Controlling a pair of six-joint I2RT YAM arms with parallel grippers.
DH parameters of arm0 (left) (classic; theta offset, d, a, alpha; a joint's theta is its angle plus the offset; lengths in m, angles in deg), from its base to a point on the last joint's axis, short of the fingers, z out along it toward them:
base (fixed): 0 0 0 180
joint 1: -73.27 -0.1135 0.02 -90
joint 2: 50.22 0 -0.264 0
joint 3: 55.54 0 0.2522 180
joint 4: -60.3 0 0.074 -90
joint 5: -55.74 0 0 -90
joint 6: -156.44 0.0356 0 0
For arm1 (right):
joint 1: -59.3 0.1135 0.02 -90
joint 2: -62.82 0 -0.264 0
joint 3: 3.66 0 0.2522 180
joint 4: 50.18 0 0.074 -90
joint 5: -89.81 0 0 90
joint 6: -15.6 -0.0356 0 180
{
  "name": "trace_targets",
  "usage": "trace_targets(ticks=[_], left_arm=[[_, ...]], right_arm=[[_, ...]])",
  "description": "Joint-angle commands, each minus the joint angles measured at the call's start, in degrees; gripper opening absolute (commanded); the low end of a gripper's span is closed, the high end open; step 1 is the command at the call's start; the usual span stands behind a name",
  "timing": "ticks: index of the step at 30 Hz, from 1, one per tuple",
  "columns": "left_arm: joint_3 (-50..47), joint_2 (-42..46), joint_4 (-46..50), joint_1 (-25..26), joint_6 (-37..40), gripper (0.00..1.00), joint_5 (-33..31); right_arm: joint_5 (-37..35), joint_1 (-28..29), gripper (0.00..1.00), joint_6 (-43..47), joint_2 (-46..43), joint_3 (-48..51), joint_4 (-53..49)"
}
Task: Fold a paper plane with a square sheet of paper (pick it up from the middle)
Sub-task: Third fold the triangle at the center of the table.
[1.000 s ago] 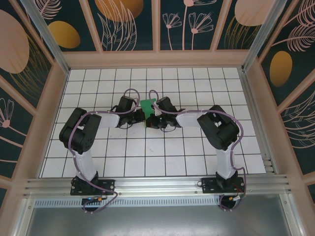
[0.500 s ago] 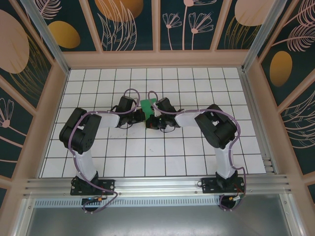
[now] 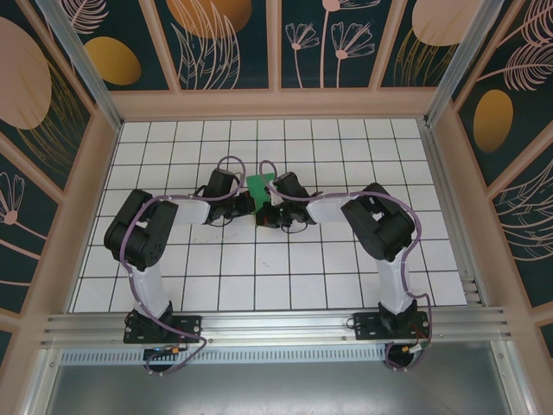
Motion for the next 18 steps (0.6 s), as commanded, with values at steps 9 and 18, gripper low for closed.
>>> trace_targets(ticks=[9,18], left_arm=[[-0.4,-2.2,1.4,-0.3,0.1,0.04,-0.3],[-0.4,-1.8,1.2,-0.3,-0.2,0.04,-0.3]], right_arm=[[-1.0,0.7,0.05,1.3,-0.5,-1.4,-3.3],[-8.4,-1.1,0.05,3.8,-11.1,1.0,-1.6]])
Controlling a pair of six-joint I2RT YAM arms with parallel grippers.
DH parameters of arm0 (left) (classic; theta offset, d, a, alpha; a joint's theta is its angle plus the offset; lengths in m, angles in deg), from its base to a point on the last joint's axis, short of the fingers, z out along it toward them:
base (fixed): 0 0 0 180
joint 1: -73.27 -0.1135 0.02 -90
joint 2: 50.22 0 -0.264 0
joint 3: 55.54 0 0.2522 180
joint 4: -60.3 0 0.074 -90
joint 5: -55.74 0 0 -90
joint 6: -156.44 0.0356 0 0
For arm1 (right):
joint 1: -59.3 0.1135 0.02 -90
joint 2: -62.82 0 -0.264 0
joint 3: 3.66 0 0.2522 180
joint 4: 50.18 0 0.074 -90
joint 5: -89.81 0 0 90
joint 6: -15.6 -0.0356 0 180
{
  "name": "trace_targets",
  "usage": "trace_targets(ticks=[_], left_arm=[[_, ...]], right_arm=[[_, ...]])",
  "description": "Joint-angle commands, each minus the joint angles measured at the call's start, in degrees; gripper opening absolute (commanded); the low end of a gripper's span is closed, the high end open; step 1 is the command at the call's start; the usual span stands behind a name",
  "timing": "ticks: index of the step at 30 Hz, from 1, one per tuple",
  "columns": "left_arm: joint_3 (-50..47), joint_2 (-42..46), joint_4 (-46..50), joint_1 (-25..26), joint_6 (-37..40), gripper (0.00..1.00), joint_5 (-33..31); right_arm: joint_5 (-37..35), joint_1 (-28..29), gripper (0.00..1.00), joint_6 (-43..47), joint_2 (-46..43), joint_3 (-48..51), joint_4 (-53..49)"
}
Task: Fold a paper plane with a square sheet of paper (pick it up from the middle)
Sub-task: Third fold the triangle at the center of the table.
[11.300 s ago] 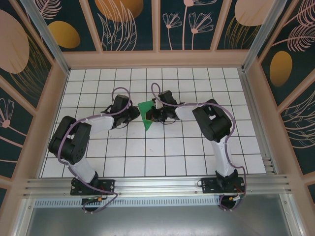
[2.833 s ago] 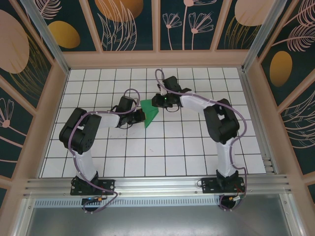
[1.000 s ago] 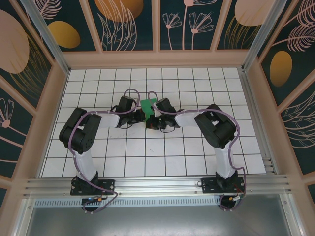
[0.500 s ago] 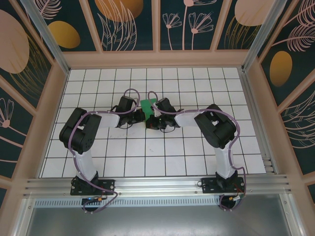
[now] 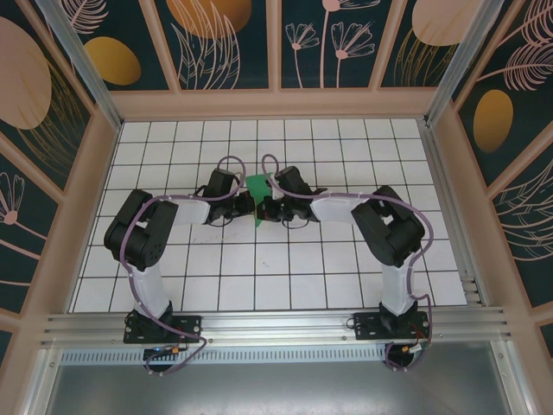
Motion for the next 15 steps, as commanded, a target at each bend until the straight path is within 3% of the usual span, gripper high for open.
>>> trace_targets(ticks=[1,15], left_arm=[[-0.4,-1.7,1.2,-0.3,-0.1,0.04,-0.3],[-0.2,-1.7,1.4,-0.3,-0.1,0.04,-0.1]], right_arm=[[-4.9,-1.0,0.05,2.3,-5.5,1.7,0.7],[-1.7,-1.5,0.06,3.0,2.3,-2.6,-1.3]])
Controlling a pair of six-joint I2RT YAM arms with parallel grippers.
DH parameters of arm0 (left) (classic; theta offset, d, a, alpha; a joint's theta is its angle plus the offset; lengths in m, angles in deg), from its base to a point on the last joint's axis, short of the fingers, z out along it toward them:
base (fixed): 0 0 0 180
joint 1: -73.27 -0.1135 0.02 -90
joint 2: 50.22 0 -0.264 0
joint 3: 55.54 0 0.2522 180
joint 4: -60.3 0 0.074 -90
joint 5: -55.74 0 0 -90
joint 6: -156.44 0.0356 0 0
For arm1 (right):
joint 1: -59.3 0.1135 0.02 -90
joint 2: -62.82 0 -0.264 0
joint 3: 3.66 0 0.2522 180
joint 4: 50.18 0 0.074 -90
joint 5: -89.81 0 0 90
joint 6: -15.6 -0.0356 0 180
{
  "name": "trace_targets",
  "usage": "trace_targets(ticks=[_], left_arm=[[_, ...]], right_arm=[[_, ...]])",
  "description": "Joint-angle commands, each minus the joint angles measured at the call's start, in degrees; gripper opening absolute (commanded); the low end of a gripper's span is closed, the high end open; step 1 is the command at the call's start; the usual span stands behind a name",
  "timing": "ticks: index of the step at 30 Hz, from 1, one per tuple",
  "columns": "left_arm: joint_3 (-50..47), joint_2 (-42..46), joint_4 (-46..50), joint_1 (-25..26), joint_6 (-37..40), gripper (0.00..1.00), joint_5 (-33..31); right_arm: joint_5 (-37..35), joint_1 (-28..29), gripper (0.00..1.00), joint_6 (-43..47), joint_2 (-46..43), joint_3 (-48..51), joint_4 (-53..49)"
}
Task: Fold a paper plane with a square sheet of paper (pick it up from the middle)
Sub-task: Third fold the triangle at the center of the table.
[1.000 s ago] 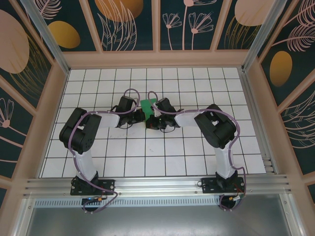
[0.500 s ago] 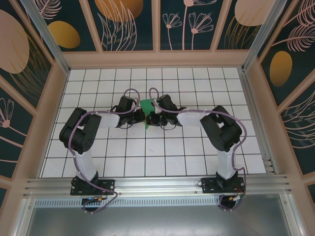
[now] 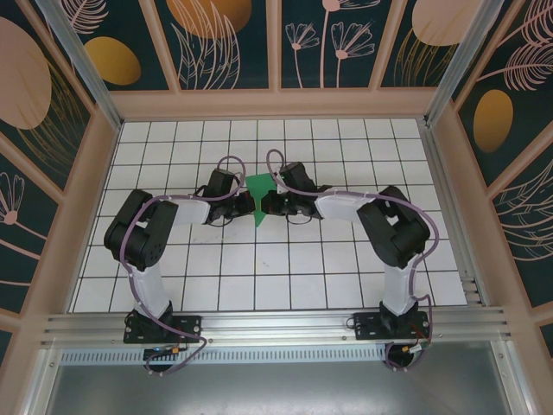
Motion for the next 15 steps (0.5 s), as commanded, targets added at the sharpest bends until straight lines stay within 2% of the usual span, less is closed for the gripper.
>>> trace_targets(ticks=[1,15], left_arm=[[-0.1,-1.7,1.5,-0.2,0.0,0.04,-0.1],[0.0,-1.6,1.5,-0.3,0.0,0.04,0.0]], right_arm=[[1.0,0.1,0.06,1.4,2.3,-3.1,-1.5],[-0.3,-0.3,0.06,1.6,6.7,-5.7,-4.5]])
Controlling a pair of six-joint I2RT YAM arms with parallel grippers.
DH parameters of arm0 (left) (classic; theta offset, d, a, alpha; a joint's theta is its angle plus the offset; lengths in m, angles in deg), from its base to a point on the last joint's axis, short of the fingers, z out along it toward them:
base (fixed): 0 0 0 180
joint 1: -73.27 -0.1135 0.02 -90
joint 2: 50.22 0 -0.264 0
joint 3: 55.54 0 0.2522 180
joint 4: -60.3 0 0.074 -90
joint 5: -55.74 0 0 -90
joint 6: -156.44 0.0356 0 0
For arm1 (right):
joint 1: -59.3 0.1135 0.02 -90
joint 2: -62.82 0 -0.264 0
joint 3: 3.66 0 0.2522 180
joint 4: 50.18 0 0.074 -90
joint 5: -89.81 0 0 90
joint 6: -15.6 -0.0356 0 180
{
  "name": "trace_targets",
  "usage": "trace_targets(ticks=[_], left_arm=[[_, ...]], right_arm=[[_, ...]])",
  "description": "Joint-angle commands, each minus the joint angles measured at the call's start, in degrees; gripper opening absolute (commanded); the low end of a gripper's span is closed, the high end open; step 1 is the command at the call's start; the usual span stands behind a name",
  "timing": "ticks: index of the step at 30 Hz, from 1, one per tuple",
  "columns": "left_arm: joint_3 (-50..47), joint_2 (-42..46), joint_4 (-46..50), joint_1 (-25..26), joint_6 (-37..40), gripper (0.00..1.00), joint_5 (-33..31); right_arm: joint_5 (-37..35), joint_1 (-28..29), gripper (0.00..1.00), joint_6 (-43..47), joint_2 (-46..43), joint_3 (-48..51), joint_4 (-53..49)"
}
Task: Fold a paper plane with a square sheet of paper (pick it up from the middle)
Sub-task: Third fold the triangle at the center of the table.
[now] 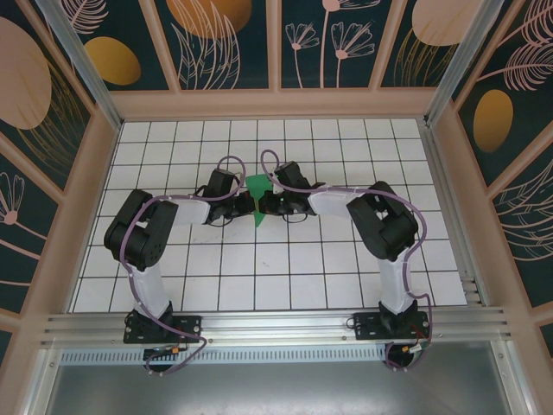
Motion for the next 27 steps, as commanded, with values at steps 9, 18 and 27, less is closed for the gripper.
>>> trace_targets(ticks=[9,18,27], left_arm=[[0.7,-1.7,1.5,-0.3,0.1,0.05,0.1],[-0.2,6.3,0.9,-0.3,-4.7,0.25,-4.0],[-10.8,15.2,-9.5,-0.1,-13.9,0.24,2.8]], right_arm=[[-1.2,-0.4,0.06,-0.2,3.4,-0.9,-2.9],[-2.8,-0.6,0.06,-2.8,3.2,0.8,-4.7],[-1.5,-0.6,0.06,-6.2,3.3,0.9,-4.3]])
